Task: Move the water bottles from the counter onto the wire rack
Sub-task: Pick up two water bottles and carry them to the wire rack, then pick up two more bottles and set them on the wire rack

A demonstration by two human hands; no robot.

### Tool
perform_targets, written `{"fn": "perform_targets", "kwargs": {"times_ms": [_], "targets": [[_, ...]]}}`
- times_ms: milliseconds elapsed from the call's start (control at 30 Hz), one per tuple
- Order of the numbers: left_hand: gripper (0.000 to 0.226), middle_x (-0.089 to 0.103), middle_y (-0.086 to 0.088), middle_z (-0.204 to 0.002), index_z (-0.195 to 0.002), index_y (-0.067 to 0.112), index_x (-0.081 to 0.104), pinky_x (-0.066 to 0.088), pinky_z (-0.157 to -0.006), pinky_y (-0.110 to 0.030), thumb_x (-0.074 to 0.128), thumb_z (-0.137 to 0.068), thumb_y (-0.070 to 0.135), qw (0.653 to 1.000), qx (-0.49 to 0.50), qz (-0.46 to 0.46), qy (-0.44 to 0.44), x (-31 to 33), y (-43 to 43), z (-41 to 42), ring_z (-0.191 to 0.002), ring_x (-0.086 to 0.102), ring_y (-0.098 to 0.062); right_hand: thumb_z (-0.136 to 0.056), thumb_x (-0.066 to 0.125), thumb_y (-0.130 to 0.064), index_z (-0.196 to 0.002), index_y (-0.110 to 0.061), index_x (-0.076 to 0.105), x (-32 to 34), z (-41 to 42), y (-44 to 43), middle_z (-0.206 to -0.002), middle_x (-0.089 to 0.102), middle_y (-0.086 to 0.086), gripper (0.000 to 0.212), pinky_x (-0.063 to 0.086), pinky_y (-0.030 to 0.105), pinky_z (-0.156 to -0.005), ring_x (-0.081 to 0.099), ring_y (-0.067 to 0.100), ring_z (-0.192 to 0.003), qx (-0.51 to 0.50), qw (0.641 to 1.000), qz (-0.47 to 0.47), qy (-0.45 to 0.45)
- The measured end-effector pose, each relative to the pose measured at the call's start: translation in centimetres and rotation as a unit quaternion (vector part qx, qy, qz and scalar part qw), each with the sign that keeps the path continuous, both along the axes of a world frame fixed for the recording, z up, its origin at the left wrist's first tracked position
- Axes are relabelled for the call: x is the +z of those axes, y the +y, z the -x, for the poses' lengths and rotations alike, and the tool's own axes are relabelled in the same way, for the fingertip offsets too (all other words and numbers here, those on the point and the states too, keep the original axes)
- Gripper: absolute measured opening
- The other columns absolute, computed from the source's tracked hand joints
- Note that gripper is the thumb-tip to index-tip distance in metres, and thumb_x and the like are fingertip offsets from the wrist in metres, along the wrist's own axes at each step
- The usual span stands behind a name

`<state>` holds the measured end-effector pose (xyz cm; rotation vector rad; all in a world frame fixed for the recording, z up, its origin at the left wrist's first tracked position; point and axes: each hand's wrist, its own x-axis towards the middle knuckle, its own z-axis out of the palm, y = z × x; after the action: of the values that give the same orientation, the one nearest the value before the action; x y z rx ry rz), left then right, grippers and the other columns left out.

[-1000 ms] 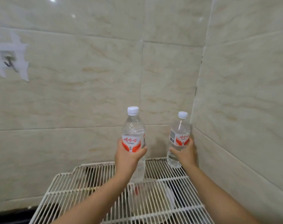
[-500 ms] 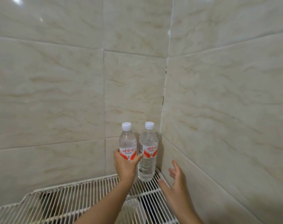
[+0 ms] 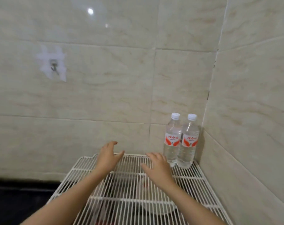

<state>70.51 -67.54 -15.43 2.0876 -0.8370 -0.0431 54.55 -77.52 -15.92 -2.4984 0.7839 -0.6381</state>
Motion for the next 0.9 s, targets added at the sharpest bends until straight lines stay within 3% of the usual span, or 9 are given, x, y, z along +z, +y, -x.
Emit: {"fn": "perform_targets", "kwargs": {"times_ms": [233, 500, 700, 900], "targets": [[0.043, 0.049, -0.007, -0.134, -0.126, 0.014, 0.05, 0.034, -0.099, -0.038, 0.053, -0.088, 0.034, 0.964, 0.232, -0.097, -0.088, -1.9, 20.8, 0.2, -0.125, 0.04, -0.026, -0.089, 0.049, -0.041, -0.136, -0.02, 0.043, -0.5, -7.3, 11.8, -0.144, 0.039, 0.006, 0.052, 0.023, 0.029, -0.109, 0.032, 0.022, -0.133, 0.221, 0.972, 0.036, 0.07], [0.043, 0.049, -0.007, -0.135, -0.126, 0.014, 0.05, 0.035, -0.1, -0.041, 0.053, -0.088, 0.034, 0.865, 0.49, -0.105, -0.031, -6.1, 42.1, 9.8, -0.127, 0.039, -0.027, -0.087, 0.048, -0.047, -0.131, -0.03, 0.048, -1.9, -9.5, 28.9, -0.142, 0.041, 0.002, 0.046, 0.027, 0.039, -0.108, 0.031, 0.021, -0.134, 0.446, 0.887, 0.09, 0.084], [0.048, 0.048, -0.009, -0.138, -0.13, 0.011, 0.046, 0.033, -0.102, -0.04, 0.053, -0.088, 0.032, 0.79, 0.602, -0.117, -0.019, -5.9, 53.9, 18.9, -0.129, 0.037, -0.028, -0.088, 0.048, -0.046, -0.137, -0.032, 0.038, -2.9, -5.7, 42.1, -0.146, 0.034, 0.003, 0.052, 0.022, 0.037, -0.108, 0.024, 0.018, -0.137, 0.581, 0.8, 0.125, 0.088], [0.047, 0.047, -0.008, -0.138, -0.13, 0.012, 0.046, 0.031, -0.102, -0.04, 0.053, -0.088, 0.032, 0.742, 0.659, -0.12, -0.009, -6.6, 64.1, 26.5, -0.13, 0.036, -0.027, -0.088, 0.048, -0.042, -0.136, -0.029, 0.04, -4.7, -1.6, 53.4, -0.141, 0.039, 0.001, 0.051, 0.023, 0.037, -0.107, 0.029, 0.019, -0.133, 0.632, 0.756, 0.135, 0.103]]}}
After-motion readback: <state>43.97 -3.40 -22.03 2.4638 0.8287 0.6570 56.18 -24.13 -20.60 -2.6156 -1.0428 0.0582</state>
